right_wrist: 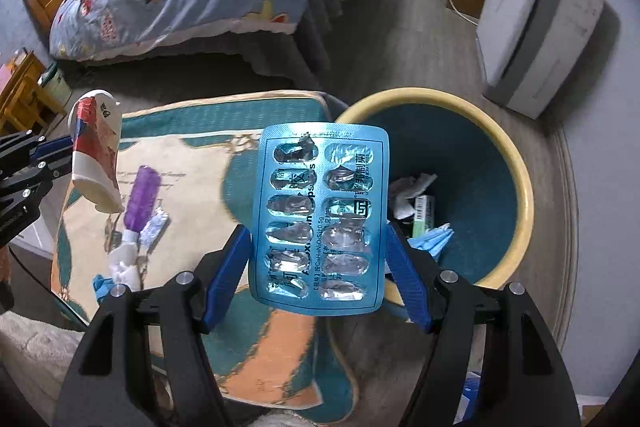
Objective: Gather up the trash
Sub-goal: 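Carry the blister and red-white wrapper over the bin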
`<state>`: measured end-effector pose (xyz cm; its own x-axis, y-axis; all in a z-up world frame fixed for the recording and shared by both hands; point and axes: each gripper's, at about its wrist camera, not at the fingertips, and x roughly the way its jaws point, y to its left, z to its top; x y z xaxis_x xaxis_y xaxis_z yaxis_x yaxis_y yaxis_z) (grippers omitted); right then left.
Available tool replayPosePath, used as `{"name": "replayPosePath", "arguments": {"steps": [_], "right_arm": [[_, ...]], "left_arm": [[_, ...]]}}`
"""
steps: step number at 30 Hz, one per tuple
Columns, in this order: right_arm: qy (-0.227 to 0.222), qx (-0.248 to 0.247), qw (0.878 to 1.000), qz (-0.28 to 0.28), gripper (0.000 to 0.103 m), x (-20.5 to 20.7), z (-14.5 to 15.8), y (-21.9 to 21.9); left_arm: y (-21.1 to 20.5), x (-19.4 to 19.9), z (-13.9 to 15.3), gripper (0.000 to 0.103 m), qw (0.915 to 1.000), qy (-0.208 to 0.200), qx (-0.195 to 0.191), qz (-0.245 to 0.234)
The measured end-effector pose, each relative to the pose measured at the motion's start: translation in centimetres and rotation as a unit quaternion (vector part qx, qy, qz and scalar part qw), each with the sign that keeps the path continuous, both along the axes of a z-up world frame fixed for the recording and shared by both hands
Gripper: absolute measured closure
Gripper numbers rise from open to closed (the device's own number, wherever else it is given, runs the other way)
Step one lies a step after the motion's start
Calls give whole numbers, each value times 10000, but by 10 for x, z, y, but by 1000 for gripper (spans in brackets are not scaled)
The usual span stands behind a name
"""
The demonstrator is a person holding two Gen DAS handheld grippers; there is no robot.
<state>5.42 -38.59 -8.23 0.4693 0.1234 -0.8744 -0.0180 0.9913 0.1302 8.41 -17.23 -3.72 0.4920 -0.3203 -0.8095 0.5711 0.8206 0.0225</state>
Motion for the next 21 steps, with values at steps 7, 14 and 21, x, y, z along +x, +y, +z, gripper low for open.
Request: {"name": "replayPosePath", "arguments": {"steps": [7, 14, 21], "right_arm": [[6, 14, 9995, -312, 35, -1, -9, -38], [65, 118, 9966, -812, 35, -2, -24, -83], [148, 260, 9913, -1285, 35, -5, -39, -116]], "left_arm": [[-40, 9, -17, 86, 9999, 120, -56, 92], [-75, 17, -31, 86, 9997, 193, -81, 149], [-115, 23, -36, 86, 9992, 284, -288, 15]]}}
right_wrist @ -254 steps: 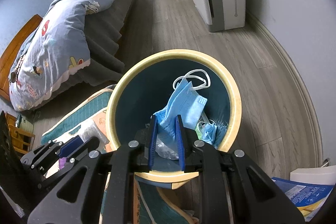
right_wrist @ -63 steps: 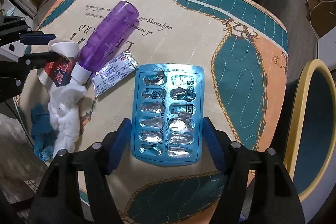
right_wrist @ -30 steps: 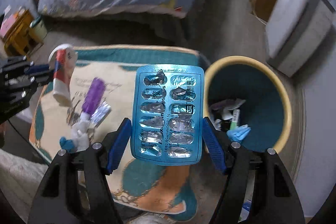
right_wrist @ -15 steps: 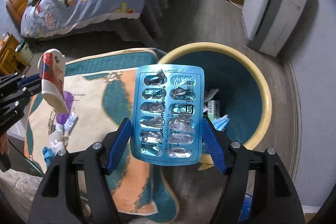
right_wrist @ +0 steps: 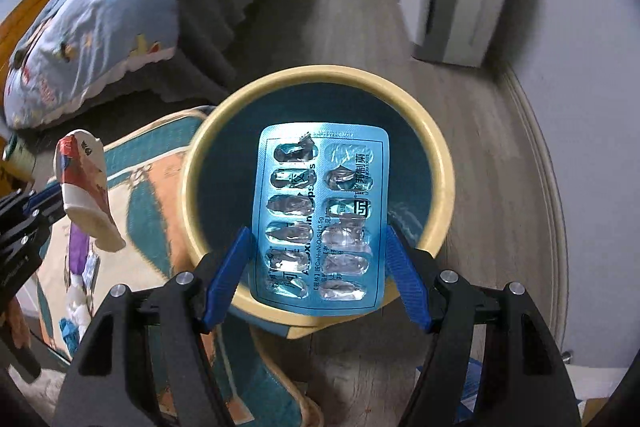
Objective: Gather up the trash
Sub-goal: 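Carry the blister and red-white wrapper over the bin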
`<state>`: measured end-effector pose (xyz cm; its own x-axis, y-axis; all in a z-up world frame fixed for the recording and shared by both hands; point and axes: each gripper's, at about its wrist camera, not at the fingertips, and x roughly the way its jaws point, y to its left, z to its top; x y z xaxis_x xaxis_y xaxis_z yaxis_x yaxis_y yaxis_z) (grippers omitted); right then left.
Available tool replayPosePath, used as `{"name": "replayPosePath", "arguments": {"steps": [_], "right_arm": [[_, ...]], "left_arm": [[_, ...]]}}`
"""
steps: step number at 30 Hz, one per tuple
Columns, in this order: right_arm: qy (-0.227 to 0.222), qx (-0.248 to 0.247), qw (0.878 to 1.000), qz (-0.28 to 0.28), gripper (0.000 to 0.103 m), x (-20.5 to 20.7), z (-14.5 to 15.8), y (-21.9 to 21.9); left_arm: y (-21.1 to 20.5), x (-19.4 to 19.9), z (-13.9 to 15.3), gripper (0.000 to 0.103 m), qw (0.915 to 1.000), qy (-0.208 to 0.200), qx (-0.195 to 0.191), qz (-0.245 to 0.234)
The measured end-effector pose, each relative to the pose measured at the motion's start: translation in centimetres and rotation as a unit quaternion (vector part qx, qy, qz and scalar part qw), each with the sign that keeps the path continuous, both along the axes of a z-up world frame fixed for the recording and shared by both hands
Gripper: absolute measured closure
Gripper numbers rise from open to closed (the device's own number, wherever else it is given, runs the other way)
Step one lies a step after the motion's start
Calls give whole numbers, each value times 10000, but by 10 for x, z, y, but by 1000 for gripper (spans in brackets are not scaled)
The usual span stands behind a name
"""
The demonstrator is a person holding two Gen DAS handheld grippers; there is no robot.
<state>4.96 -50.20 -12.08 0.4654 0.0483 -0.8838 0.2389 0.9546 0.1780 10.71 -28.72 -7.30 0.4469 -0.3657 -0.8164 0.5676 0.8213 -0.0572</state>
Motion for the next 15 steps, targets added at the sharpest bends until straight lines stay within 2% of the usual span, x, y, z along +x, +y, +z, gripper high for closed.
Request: {"name": "replayPosePath", "arguments": {"steps": [6, 10, 15], "right_arm": [[58, 160, 9997, -202, 35, -3, -8, -13], [162, 185, 9994, -235, 35, 0, -15, -14], [93, 100, 9996, -228, 35, 2, -15, -12]], "left_arm": [[-29, 5, -5, 86, 9997, 40, -214, -94], [-46, 12, -19, 85, 9997, 86, -173, -134], [-48, 20, -31, 85, 9994, 196, -254, -140]]}}
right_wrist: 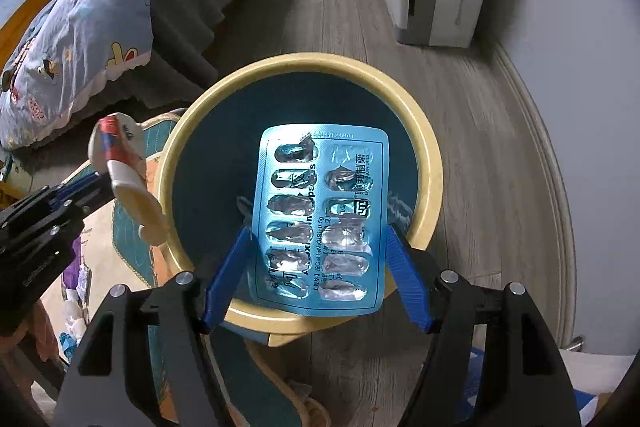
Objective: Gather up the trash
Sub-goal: 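Carry the blister and red-white wrapper over the bin, then open the left tool to drop the wrapper into the bin, then move both tools back over the cushion toward the tissue and glove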
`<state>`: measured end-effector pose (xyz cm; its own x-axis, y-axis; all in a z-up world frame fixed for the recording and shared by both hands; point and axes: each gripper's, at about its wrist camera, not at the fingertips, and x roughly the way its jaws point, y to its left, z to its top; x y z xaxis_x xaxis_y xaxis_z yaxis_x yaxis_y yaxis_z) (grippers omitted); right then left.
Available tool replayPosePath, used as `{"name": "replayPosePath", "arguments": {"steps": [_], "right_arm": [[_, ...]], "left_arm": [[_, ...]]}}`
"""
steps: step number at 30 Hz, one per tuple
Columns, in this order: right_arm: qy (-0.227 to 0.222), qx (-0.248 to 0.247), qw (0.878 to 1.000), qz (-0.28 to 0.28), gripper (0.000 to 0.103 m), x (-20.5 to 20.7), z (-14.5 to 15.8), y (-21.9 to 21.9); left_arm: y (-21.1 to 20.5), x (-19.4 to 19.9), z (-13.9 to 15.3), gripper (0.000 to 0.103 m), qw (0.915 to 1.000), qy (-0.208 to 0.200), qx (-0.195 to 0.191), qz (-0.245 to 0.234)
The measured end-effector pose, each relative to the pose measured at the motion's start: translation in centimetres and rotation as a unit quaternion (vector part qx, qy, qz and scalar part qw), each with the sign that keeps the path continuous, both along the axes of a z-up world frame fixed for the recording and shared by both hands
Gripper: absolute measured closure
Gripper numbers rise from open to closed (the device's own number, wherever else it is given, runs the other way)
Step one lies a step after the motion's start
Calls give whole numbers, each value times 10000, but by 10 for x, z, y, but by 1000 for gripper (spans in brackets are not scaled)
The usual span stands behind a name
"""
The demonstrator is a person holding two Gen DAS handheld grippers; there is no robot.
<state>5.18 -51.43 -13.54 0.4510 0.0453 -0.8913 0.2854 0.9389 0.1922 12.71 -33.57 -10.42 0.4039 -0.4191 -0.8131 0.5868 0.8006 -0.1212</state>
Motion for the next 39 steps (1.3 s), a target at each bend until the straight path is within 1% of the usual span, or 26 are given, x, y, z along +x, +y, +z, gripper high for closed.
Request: {"name": "replayPosePath", "arguments": {"steps": [2, 4, 7, 8, 9, 11, 13, 15, 16, 17, 19, 21, 24, 27, 29, 33, 36, 39], "right_arm": [[-56, -60, 10000, 1, 35, 0, 1, 1], [-149, -112, 9998, -57, 34, 1, 5, 0], [-278, -120, 9994, -167, 34, 2, 11, -1], [-311, -126, 9993, -179, 31, 3, 12, -1], [-342, -161, 9991, -179, 26, 3, 14, 1], [-391, -227, 9989, -143, 23, 3, 18, 4], [-392, -250, 9988, -127, 19, 4, 21, 6], [-383, -259, 9989, -124, 14, 5, 23, 9], [-383, -272, 9988, -117, 12, 5, 24, 10], [-389, -294, 9988, -107, 9, 5, 26, 12], [-413, -351, 9985, -70, 6, 5, 31, 16], [-436, -389, 9983, -35, 6, 5, 36, 21], [-457, -523, 9976, 76, 6, 4, 42, 30], [-498, -617, 9967, 162, 6, 0, 50, 39], [-573, -543, 9968, 143, 6, -5, 56, 44], [-710, -158, 9973, 25, 6, -16, 73, 59], [-874, -53, 9961, 114, 6, -21, 89, 80], [-981, -251, 9941, 400, 6, -25, 102, 114]], "left_arm": [[0, 1, -1, 85, 10000, -73, -12, -32], [2, 1, 1, 81, 9999, -148, -11, -34], [6, 0, 6, 66, 9997, -228, -53, 34], [8, -1, 8, 58, 9996, -278, -56, 50], [10, -2, 10, 53, 9994, -331, -46, 69], [14, -4, 14, 52, 9991, -407, -34, 90], [19, -5, 18, 47, 9990, -434, -10, 123], [26, -7, 23, 34, 9987, -481, -16, 193], [32, -9, 27, 30, 9983, -521, -35, 262], [37, -10, 30, 23, 9980, -547, -56, 321], [48, -12, 35, 17, 9972, -602, -92, 438], [60, -16, 41, 12, 9958, -696, -89, 589], [82, -23, 52, 10, 9932, -850, -53, 794], [99, -28, 61, 10, 9917, -945, 52, 876], [117, -34, 69, 10, 9906, -1023, 131, 904], [152, -58, 89, 9, 9888, -1204, 370, 806], [178, -77, 100, 8, 9861, -1372, 509, 790], [209, -97, 108, 8, 9841, -1396, 657, 875]]}}
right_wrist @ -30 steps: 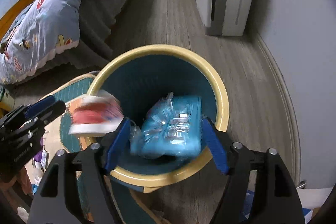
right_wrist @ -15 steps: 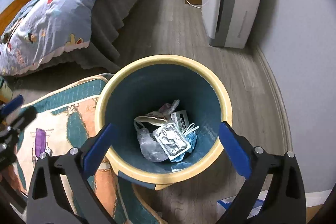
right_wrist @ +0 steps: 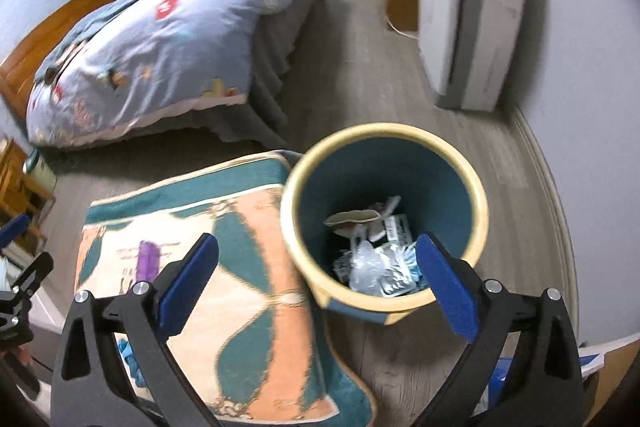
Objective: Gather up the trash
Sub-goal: 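Move both tools back over the cushion toward the tissue and glove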
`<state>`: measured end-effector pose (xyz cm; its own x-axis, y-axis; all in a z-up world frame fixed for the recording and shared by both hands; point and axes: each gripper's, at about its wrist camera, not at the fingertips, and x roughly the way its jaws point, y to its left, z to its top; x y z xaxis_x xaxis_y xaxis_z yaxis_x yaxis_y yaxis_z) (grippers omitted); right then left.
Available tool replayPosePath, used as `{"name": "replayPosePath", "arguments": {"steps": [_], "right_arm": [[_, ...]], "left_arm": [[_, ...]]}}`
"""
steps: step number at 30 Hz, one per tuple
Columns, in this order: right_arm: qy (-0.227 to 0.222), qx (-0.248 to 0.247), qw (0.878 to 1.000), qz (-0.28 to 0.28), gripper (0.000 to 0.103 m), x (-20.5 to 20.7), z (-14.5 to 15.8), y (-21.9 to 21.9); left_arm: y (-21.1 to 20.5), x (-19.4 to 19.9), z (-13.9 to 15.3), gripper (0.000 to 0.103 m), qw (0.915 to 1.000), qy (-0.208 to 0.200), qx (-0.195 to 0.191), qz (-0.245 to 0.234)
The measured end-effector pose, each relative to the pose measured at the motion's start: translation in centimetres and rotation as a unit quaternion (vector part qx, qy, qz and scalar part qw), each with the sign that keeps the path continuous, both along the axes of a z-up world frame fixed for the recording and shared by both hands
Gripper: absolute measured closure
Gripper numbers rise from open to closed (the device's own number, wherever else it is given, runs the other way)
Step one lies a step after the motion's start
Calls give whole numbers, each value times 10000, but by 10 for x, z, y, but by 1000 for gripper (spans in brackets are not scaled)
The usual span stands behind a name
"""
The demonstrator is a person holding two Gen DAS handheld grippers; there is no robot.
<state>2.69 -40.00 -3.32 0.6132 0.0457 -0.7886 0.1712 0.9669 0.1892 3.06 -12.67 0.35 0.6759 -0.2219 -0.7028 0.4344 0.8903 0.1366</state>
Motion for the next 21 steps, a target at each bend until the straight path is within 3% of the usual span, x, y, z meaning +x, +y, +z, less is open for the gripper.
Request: {"name": "replayPosePath", "arguments": {"steps": [7, 14, 21], "right_arm": [[123, -276, 9977, 608, 6, -8, 1, 70], [482, -492, 9924, 1019, 6, -16, -21, 130], [999, -9, 9887, 1120, 6, -17, -65, 180]], "left_arm": [[70, -24, 4, 8, 9968, 293, -476, 569], [113, -25, -8, 8, 9936, 374, -350, 1010], [127, -21, -22, 8, 9929, 541, -208, 1038]]}}
